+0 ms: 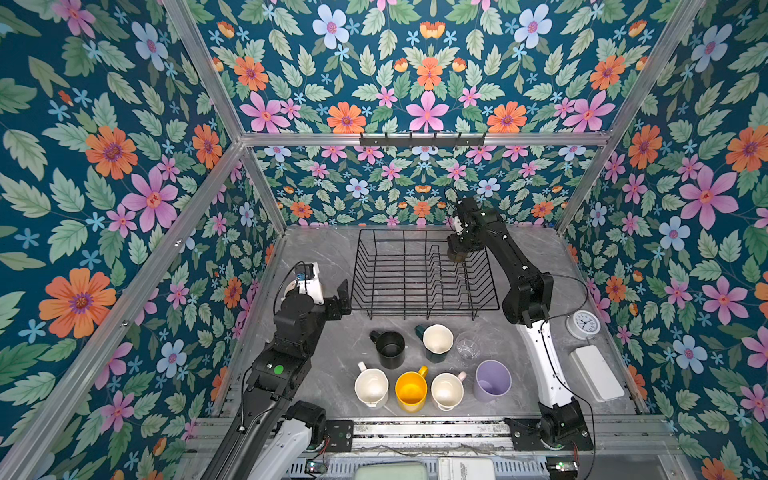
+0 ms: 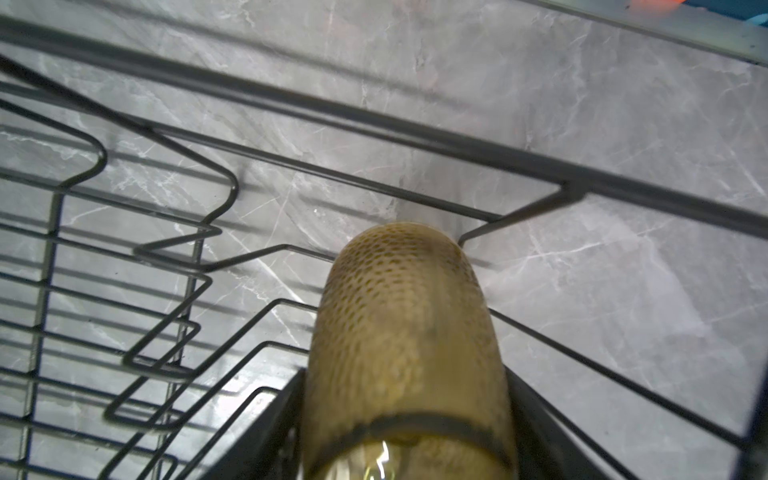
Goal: Load the cups into the dish rack
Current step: 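Lower the olive glass into the rack and open the right gripper, then withdraw the right gripper from the rack toward the cups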
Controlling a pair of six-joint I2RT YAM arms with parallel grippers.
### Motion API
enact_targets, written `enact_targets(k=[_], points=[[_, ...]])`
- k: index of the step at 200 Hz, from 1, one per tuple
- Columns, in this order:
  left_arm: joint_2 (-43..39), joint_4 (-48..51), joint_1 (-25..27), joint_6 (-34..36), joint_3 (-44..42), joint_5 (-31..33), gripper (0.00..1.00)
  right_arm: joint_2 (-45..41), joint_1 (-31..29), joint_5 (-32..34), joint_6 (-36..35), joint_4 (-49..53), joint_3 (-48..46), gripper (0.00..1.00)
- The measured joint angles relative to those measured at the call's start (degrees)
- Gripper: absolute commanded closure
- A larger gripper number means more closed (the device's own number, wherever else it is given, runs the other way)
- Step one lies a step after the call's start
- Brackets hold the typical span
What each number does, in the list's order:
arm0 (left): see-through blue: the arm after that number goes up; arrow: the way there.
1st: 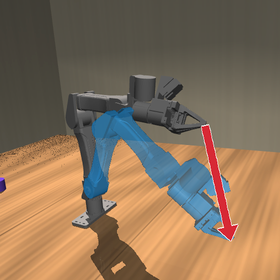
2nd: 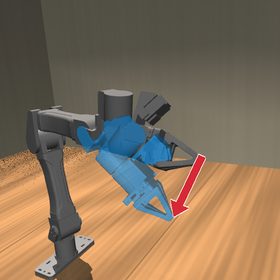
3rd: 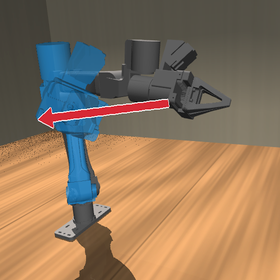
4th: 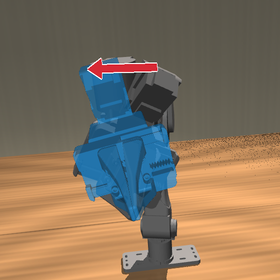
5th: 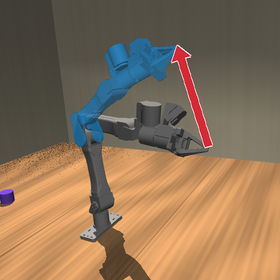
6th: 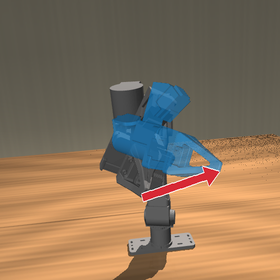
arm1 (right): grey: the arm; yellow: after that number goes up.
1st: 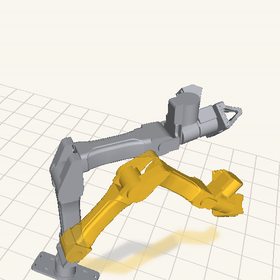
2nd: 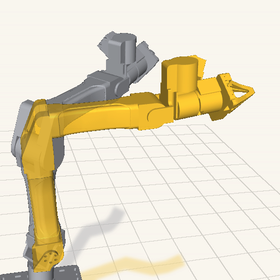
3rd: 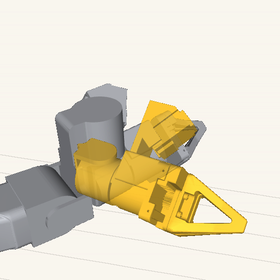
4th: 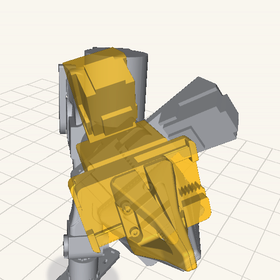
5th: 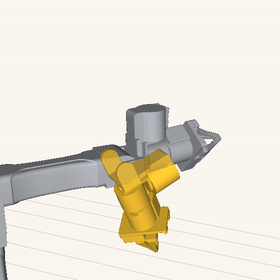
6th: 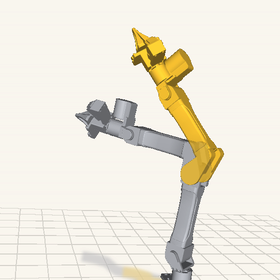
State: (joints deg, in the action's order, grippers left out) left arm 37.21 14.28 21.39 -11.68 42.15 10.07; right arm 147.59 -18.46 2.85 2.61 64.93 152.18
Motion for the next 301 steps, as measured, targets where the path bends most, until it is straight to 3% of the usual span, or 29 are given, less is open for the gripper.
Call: enact_targets(k=[64,101,140,189,220,255,301], points=[[0.00,0.04,0.00,0.00,0.00,-0.35,0.04,-0.50,-0.04,-1.11,0.15,0.00,-0.76,0.20],[-0.07,0.04,0.00,0.00,0.00,-0.35,0.04,-8.11,0.00,-1.86,0.74,-1.31,-6.29,0.20],[-0.48,0.07,0.00,-0.02,0.00,-0.37,0.04,-23.04,-0.46,-2.40,1.79,-8.09,-23.52,0.21],[-0.39,0.09,-0.04,-0.04,-0.02,-0.57,0.04,-49.27,-3.02,-3.28,5.40,-18.75,-56.57,0.22],[0.44,0.09,-0.24,-0.09,-0.02,-1.05,0.04,-64.74,-4.42,-4.17,8.37,-21.55,-72.32,0.23],[0.42,0.13,-0.55,-0.22,-0.02,-1.22,0.04,-78.82,-5.66,-4.13,11.85,-20.55,-85.09,0.25],[0.37,0.13,-0.72,-0.24,-0.02,-1.25,0.04,-91.54,-11.89,-1.27,17.53,-13.20,-92.94,0.28]])
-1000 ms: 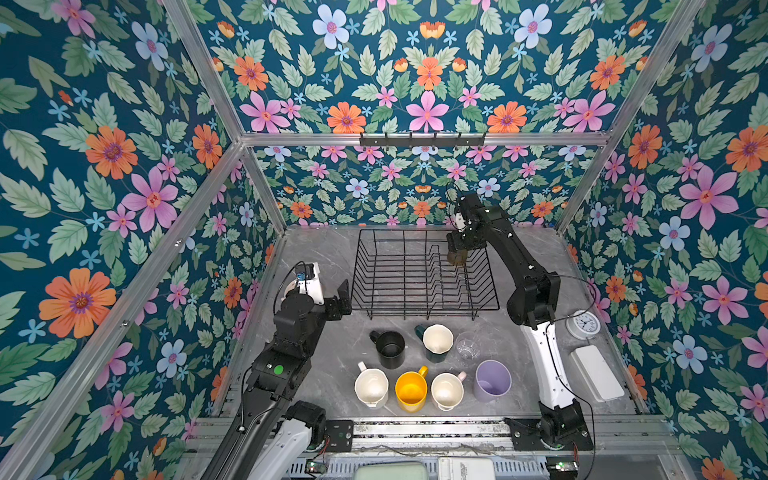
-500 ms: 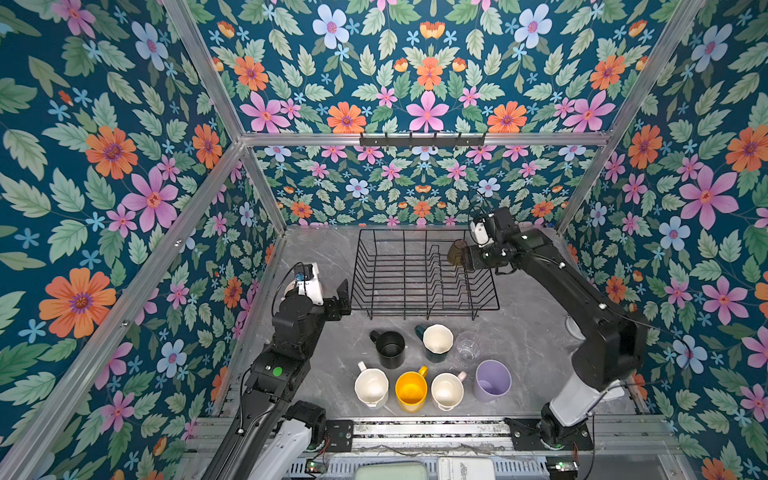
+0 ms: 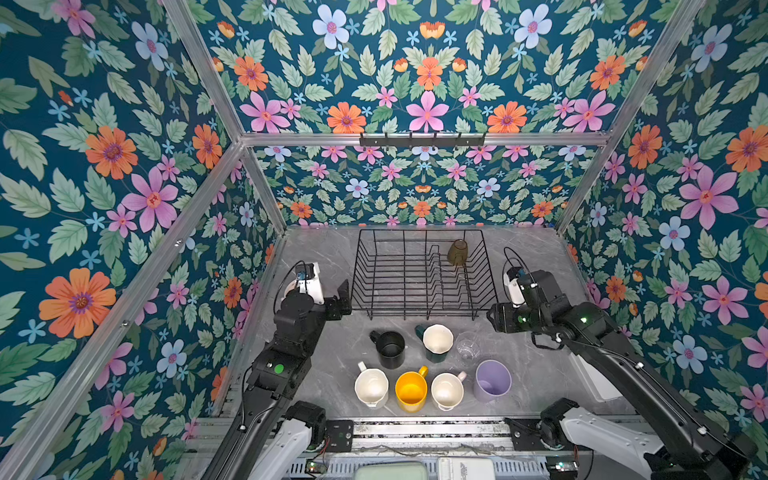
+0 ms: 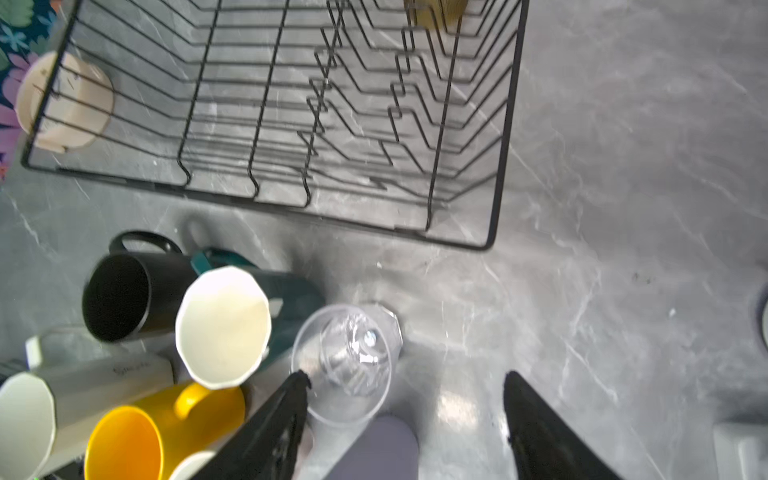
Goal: Load the cups into the dish rack
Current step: 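Withdraw the right gripper from the rack toward the cups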
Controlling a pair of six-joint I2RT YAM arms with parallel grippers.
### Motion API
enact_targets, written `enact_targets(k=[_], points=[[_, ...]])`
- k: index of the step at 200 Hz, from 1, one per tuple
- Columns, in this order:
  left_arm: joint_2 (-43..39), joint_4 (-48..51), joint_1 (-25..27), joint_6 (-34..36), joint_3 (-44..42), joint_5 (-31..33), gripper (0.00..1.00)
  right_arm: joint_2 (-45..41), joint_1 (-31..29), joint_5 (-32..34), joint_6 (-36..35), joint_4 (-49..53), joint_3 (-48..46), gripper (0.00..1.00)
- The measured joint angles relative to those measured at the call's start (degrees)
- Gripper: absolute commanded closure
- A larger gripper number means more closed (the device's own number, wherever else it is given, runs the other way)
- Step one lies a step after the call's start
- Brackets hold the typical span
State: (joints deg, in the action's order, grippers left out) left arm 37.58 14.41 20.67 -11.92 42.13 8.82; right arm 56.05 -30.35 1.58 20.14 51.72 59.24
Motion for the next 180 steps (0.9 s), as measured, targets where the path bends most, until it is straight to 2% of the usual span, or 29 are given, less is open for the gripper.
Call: enact_targets(k=[34,90,122,140,180], points=[[0.04,0.00,-0.11,-0.02,0.00,-0.24,0.04,-3.52,-7.96,2.97,5.84,6.75,-2.32,0.33],[0.22,0.00,-0.37,-0.20,0.00,-0.85,0.04,-5.18,-17.27,5.66,15.06,14.03,-4.72,0.47],[0.09,0.00,-0.46,-0.20,0.00,-1.25,0.04,-5.27,-22.97,6.29,20.11,16.57,-5.97,0.49],[0.09,0.00,-0.52,-0.22,0.00,-1.27,0.04,-5.22,-25.07,6.47,22.29,17.20,-7.23,0.52],[0.09,0.00,-0.70,-0.22,0.00,-1.49,0.04,-5.18,-25.70,6.45,25.03,16.55,-11.02,0.61]])
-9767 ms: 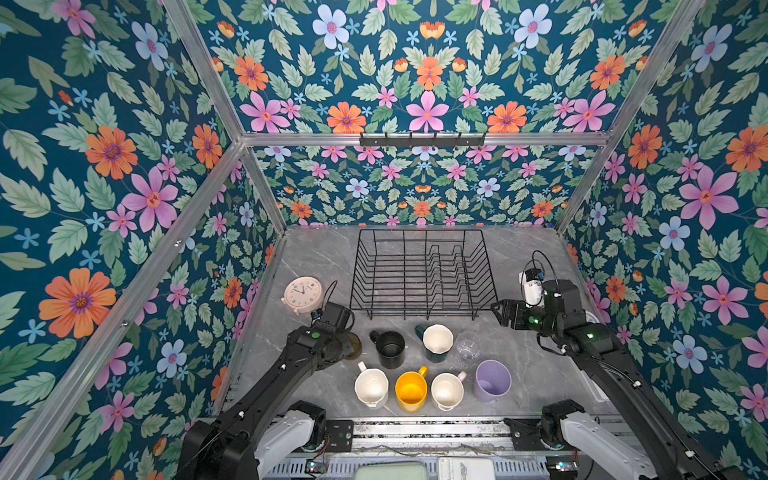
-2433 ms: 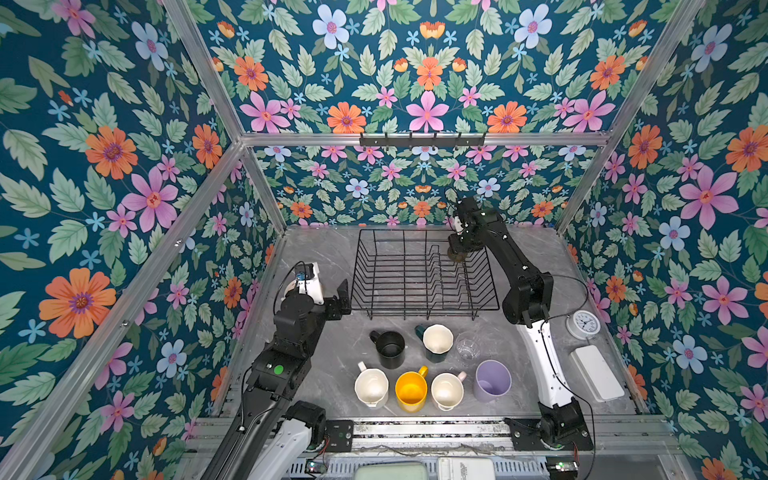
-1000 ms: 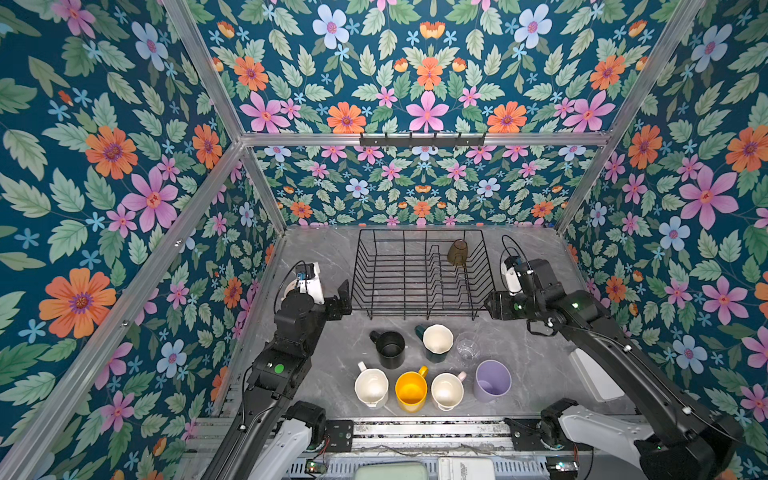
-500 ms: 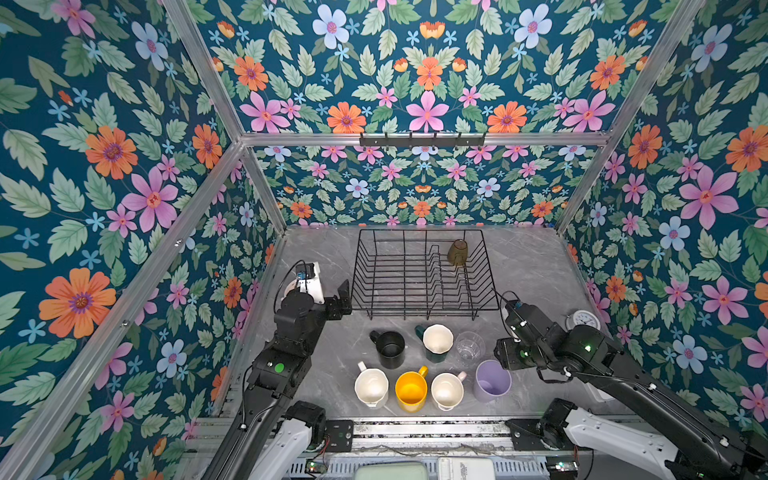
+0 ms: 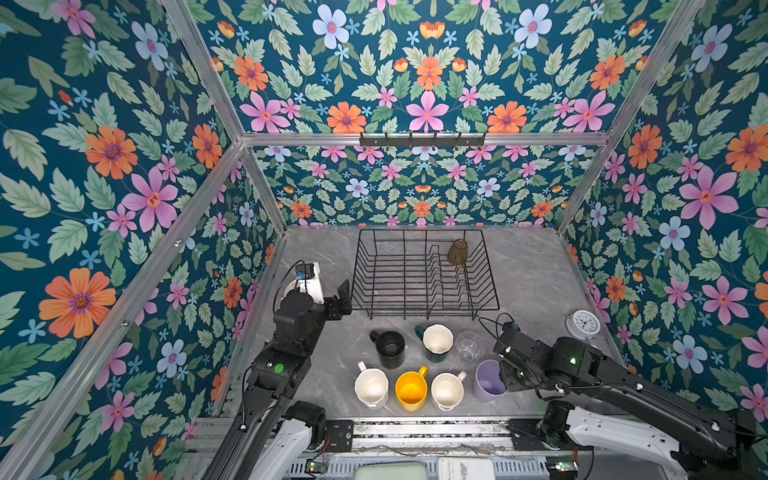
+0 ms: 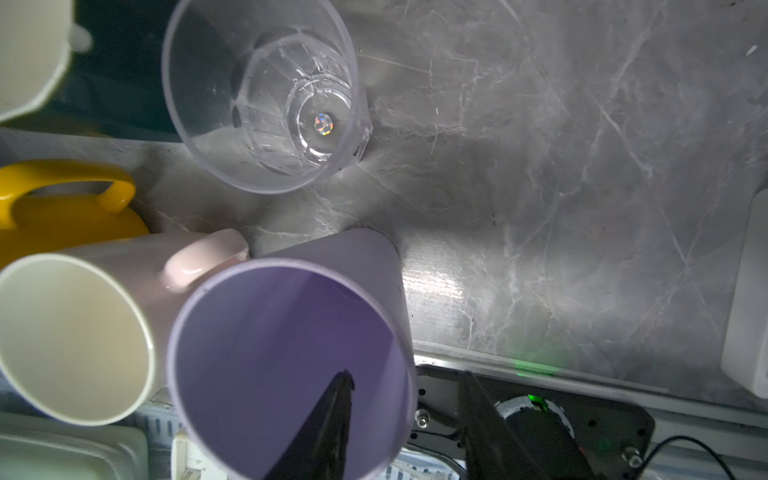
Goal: Load the cups into the dish rack
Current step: 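Withdraw the right gripper from the rack toward the cups, then grasp the lavender cup with the right gripper and lift it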
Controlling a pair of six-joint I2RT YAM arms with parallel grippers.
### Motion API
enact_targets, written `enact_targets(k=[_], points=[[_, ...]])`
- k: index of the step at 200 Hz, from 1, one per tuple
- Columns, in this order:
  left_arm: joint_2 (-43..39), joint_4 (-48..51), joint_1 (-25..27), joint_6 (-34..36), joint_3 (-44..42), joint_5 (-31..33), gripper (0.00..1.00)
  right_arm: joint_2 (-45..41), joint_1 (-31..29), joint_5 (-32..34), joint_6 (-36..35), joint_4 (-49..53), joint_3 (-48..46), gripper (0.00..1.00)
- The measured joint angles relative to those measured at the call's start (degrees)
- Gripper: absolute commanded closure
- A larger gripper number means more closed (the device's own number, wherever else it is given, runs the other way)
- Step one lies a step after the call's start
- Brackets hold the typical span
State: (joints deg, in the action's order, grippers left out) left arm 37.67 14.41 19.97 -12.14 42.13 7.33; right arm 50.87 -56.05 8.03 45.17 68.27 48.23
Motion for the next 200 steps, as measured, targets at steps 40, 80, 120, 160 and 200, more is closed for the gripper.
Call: enact_targets(k=[40,80,120,160,200], points=[[-0.09,0.00,-0.09,-0.02,0.00,-0.17,0.04,1.27,-0.04,0.28,1.07,-0.87,-1.16,0.73],[-0.17,0.00,-0.17,-0.20,-0.02,-0.20,0.04,2.54,-0.04,1.09,1.97,-1.40,-1.70,0.85],[-0.20,0.00,-0.26,-0.22,-0.02,-0.42,0.04,3.80,-0.15,1.57,2.84,-1.62,-1.57,1.00],[-0.22,0.02,-0.37,-0.44,-0.02,-0.42,0.04,3.50,-0.31,4.00,4.28,0.74,-0.04,1.00],[-0.44,0.02,-0.42,-0.66,-0.02,-0.42,0.04,0.22,-0.31,8.90,7.82,6.16,2.95,1.00]])
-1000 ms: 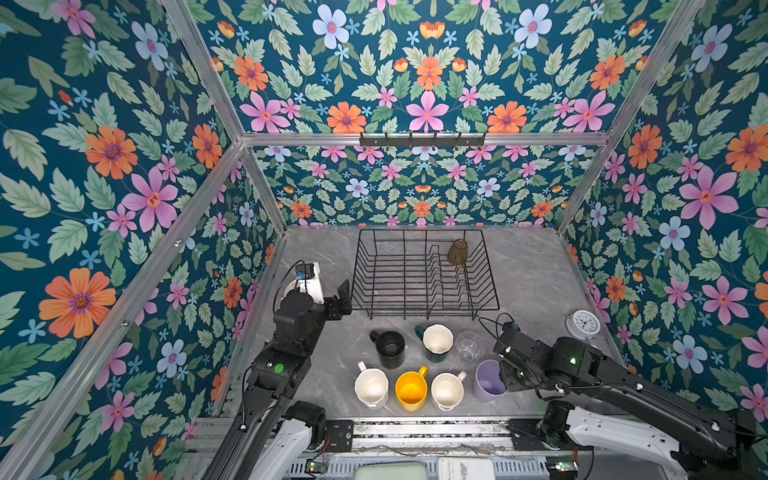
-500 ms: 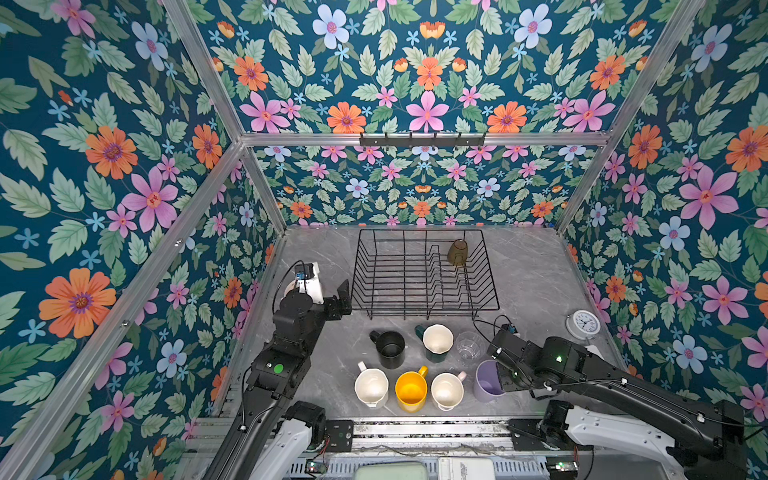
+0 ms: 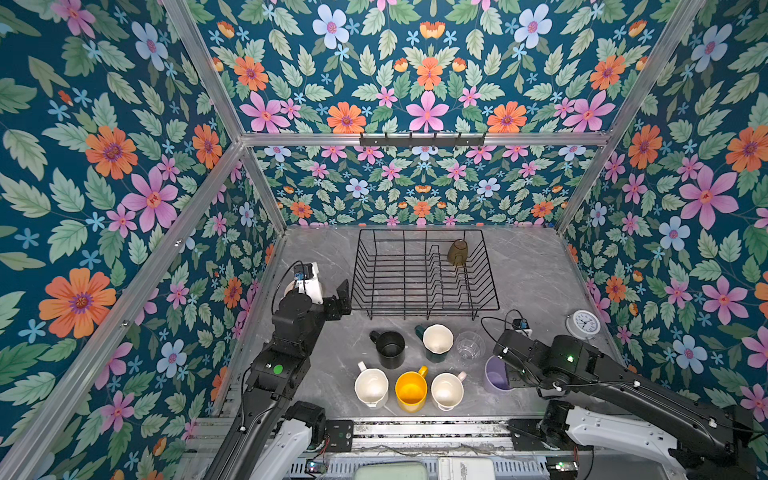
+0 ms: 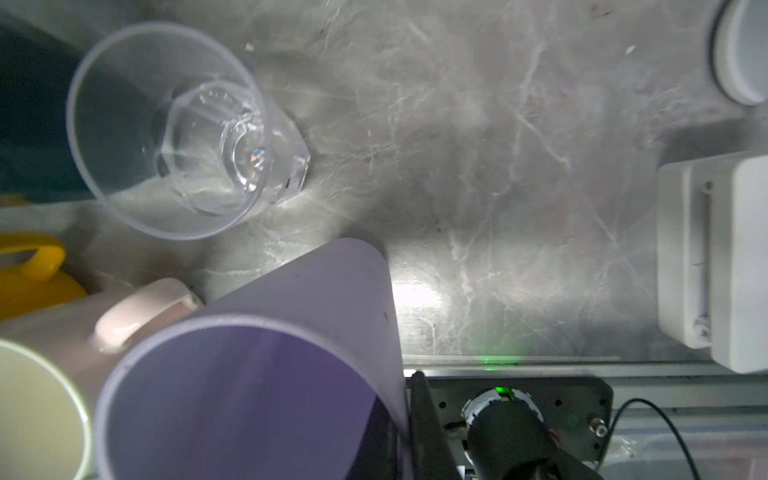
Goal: Load the cups into the dish rack
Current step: 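Grasp the lavender cup with the right gripper and lift it, then carry the lavender cup toward the left gripper while the left gripper reaches toward it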
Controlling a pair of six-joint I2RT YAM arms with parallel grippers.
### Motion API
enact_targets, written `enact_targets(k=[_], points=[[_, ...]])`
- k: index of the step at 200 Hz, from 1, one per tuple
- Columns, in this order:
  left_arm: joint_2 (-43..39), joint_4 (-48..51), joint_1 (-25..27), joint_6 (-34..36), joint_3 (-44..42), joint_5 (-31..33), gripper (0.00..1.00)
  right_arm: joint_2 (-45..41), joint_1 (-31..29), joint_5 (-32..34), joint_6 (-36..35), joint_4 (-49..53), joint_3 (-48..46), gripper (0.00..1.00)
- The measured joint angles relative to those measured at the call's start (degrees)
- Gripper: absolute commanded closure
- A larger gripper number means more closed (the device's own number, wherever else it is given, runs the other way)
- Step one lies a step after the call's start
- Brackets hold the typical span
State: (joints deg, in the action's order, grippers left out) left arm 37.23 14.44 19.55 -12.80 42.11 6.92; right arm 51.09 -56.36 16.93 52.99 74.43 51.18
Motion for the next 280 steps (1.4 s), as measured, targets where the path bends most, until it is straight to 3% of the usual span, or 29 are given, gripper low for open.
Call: enact_targets(k=[40,74,113,142,192,242,280], points=[[-0.02,0.22,-0.11,-0.07,0.00,-0.44,0.03,-3.06,0.02,8.66,3.41,4.28,4.81,1.00],[0.07,0.48,-0.22,-0.37,-0.02,-1.27,0.04,-5.11,1.25,15.06,1.90,4.44,9.66,1.00],[0.55,0.50,-0.44,-0.35,-0.02,-5.46,0.05,-11.69,5.92,13.33,-5.77,-5.42,10.14,1.00],[0.07,-2.64,-0.44,-0.48,-1.03,-13.97,0.06,-13.14,8.87,7.50,-10.71,-13.64,9.97,1.00],[3.61,-15.96,-0.42,-5.18,-4.57,-36.30,0.07,-9.27,12.98,-4.55,-15.43,-24.33,10.34,1.00],[7.61,-31.54,0.63,-11.37,-6.97,-50.60,0.07,-8.79,33.66,-31.10,-14.75,-37.11,3.61,1.00],[10.47,-38.80,2.73,-14.01,-7.26,-53.94,0.08,-6.10,38.71,-46.99,-11.32,-46.12,1.14,1.00]])
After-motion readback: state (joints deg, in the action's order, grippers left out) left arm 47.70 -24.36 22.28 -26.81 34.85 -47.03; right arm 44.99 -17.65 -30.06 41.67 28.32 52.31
